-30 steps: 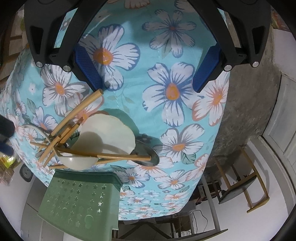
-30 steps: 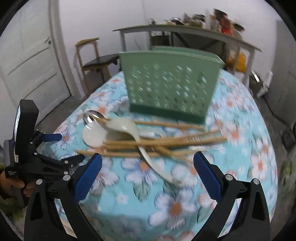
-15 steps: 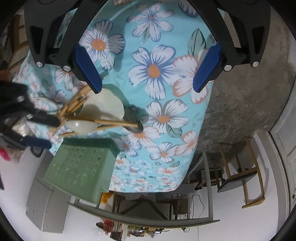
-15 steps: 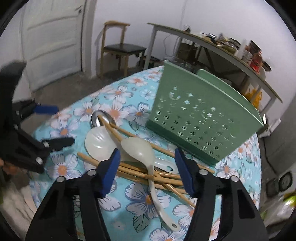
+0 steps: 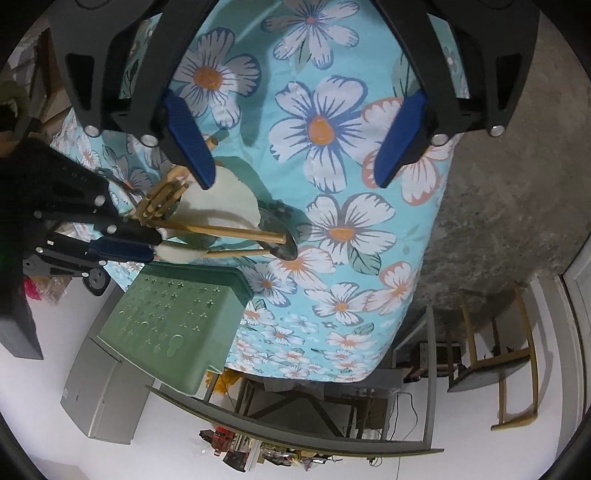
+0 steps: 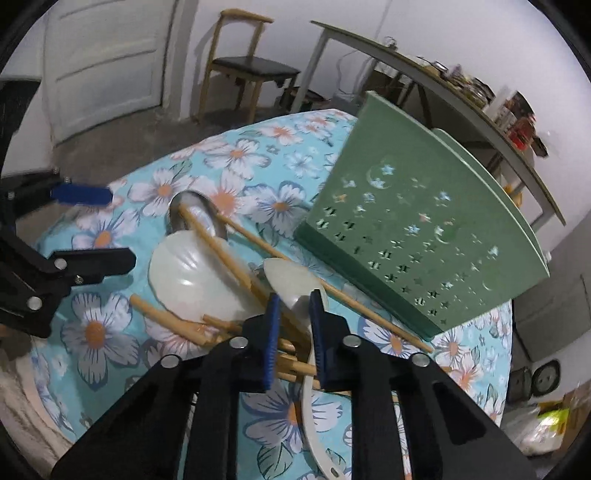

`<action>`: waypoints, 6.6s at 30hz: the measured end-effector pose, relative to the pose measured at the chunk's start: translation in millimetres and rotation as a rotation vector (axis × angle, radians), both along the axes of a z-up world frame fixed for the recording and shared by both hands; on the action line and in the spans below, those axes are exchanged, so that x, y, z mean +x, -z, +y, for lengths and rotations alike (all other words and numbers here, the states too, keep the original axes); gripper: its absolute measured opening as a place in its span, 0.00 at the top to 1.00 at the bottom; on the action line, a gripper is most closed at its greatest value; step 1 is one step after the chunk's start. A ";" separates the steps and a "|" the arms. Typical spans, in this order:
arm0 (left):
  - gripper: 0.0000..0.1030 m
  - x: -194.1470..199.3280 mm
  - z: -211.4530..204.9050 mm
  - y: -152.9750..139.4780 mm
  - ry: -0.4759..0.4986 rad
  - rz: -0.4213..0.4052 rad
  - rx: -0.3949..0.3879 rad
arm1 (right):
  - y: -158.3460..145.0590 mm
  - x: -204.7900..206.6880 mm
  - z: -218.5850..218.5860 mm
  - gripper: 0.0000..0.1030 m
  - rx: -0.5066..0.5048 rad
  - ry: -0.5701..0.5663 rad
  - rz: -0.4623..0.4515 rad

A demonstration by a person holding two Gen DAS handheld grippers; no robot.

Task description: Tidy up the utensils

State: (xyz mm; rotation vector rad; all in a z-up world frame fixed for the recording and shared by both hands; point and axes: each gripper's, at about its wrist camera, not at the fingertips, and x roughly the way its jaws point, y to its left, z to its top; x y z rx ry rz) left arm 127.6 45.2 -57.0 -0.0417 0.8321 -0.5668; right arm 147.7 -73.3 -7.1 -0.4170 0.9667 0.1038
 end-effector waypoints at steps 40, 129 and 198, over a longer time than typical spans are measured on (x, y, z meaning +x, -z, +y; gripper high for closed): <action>0.77 25.9 -23.8 13.1 0.098 0.311 -0.159 | -6.8 31.1 -27.7 0.97 0.197 0.084 -0.007; 0.46 73.0 -50.1 -134.7 0.105 -0.131 -0.039 | -162.4 40.7 -196.8 0.97 0.673 0.255 -0.701; 0.91 81.4 -27.8 15.9 -0.068 0.299 -0.176 | 11.7 -54.4 -91.9 0.68 0.621 0.279 -0.056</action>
